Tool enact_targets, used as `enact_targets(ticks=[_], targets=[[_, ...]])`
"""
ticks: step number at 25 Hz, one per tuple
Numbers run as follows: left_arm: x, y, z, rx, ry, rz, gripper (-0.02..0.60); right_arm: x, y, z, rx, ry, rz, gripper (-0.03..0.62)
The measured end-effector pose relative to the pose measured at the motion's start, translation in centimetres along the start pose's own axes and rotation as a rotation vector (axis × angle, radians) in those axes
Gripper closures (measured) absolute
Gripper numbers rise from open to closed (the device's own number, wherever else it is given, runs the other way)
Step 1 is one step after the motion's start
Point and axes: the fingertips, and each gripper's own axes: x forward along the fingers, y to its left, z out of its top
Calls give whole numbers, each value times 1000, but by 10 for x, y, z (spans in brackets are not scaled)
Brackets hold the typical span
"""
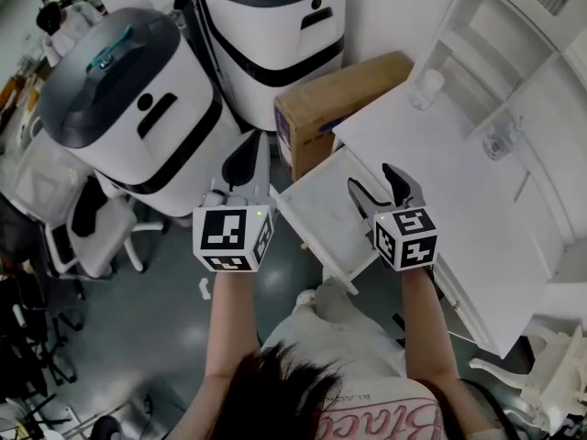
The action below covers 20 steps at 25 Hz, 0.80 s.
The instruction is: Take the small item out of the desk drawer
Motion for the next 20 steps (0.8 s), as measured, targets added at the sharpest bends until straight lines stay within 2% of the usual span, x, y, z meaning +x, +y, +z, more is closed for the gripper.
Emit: enact_targets(ticks=[10, 20], targets=[[11, -3, -19, 1, 57, 29, 574, 32, -13, -65, 103, 161, 43, 313], [11, 7, -37, -13, 105, 73, 574, 57, -13, -114, 128, 312, 88, 326]])
